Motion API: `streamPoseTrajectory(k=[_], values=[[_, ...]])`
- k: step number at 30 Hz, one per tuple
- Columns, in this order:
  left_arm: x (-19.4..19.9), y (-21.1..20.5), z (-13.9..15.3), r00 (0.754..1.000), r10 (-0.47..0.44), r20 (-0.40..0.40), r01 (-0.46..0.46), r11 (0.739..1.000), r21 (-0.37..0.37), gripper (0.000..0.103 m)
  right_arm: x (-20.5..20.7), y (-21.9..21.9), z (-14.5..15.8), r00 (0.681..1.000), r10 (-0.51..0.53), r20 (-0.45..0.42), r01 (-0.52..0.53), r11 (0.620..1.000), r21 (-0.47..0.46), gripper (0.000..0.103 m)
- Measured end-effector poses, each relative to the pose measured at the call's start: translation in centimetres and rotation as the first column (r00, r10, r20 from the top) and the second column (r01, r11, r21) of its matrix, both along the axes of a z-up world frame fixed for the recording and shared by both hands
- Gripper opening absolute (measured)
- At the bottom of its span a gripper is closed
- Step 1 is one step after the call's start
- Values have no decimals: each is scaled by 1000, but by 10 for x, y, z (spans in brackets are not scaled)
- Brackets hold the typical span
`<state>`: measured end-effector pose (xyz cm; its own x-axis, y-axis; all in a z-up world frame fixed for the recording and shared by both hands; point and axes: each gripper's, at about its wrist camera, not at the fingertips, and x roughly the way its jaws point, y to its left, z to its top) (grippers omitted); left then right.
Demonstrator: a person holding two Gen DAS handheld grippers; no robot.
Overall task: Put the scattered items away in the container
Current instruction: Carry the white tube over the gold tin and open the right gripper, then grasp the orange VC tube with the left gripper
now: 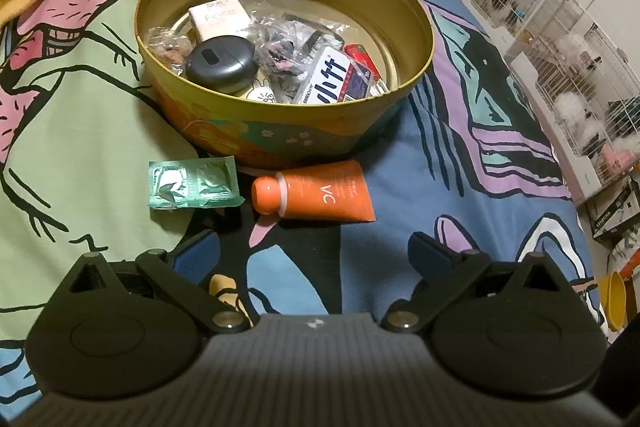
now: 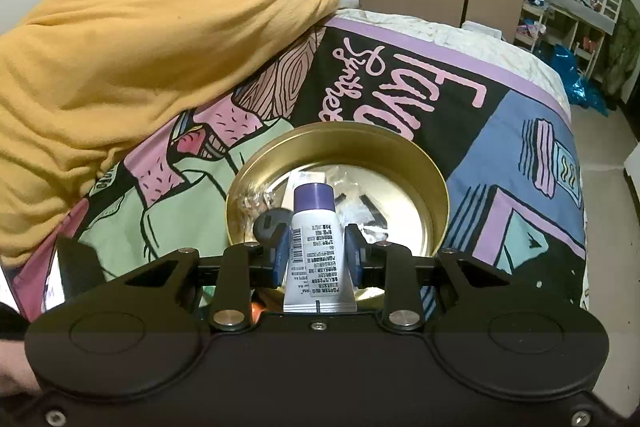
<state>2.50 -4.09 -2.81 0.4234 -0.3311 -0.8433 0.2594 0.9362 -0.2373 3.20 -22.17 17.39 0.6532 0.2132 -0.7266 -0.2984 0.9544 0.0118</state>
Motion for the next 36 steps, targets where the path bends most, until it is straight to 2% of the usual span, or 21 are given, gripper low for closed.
streamPoseTrajectory(k=[18, 19, 20, 21, 22, 23, 26, 36], values=[[3, -7, -11, 999, -33, -22, 33, 999, 17, 103, 75, 25, -30, 999, -24, -29, 23, 999, -35, 29], [4, -7, -12, 999, -28, -25, 28, 999, 19, 103, 77, 26, -31, 999, -44, -12, 43, 998, -47, 31], [5, -6, -13, 999, -21, -27, 22, 1000, 20, 103, 78, 26, -32, 998, -57, 4, 58, 997, -54, 47], [6, -5, -14, 999, -15, -30, 16, 1000, 22, 103, 77, 25, -32, 996, -86, 24, 87, 994, -61, 79], [6, -4, -14, 999, -10, -33, 11, 1000, 21, 103, 74, 22, -31, 991, -119, 53, 122, 990, -66, 92], [7, -3, -15, 999, -5, -36, 6, 1000, 17, 103, 70, 19, -30, 987, -133, 86, 138, 989, -59, 97], [7, -2, -16, 999, 2, -43, -1, 1000, 13, 103, 56, 2, -29, 989, -118, 91, 120, 993, -15, 96], [11, 4, -21, 997, 58, -41, -56, 998, 33, 103, -29, -84, -50, 963, -265, 43, 256, 955, 151, 101]])
